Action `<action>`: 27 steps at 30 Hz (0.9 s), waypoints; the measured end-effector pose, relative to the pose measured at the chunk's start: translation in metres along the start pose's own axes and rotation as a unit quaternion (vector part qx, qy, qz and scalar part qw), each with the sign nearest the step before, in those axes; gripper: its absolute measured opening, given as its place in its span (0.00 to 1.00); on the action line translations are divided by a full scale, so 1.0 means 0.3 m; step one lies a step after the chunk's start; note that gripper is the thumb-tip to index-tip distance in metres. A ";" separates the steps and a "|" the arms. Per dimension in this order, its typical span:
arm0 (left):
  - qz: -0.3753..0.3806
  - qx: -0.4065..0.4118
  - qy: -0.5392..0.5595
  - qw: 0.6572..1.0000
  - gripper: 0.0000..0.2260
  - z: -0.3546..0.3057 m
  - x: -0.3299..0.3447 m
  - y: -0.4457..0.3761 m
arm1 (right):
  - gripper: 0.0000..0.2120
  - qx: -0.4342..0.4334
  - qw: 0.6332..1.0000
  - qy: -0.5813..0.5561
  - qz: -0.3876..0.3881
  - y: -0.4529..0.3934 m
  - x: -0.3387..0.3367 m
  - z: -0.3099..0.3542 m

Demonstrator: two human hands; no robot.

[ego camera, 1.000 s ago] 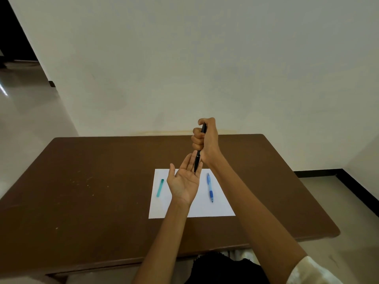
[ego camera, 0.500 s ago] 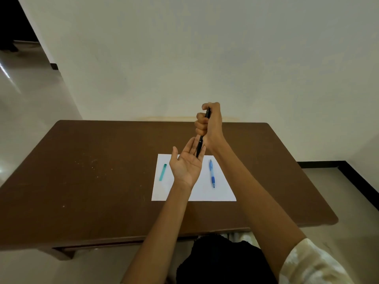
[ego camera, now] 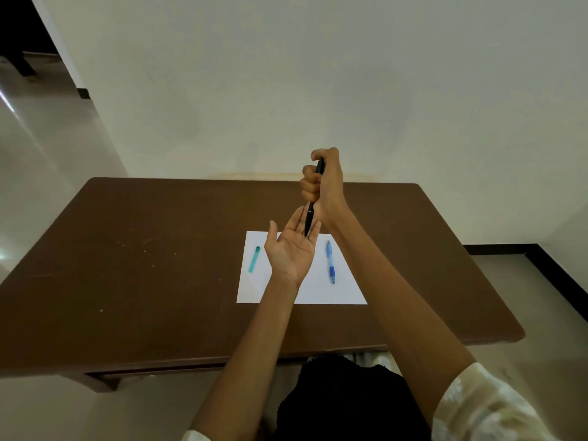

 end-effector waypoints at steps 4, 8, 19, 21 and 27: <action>-0.001 -0.002 -0.003 1.000 0.28 0.007 -0.003 0.001 | 0.12 -0.004 1.000 0.006 -0.005 -0.001 -0.009 -0.002; 0.001 0.001 -0.011 1.000 0.29 0.008 -0.003 0.001 | 0.12 -0.008 1.000 0.015 -0.009 -0.003 -0.017 -0.001; -0.004 0.001 -0.016 1.000 0.28 0.004 -0.002 0.003 | 0.13 -0.001 1.000 0.000 -0.007 -0.003 -0.025 -0.009; -0.005 -0.001 -0.014 1.000 0.28 0.005 -0.005 0.001 | 0.13 0.005 1.000 -0.002 -0.015 -0.005 -0.031 -0.012; 0.001 -0.003 -0.009 1.000 0.29 0.000 -0.001 -0.005 | 0.13 0.011 0.999 -0.017 -0.025 -0.011 -0.043 -0.015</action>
Point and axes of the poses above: each hand's wrist, its own y-axis away from the middle knuckle, its own x-axis out of the palm, z = x × y, the point moved 9 cm from there along -y, towards the middle knuckle, and after that the axes turned 10 degrees about -y, right-handed, at the moved point
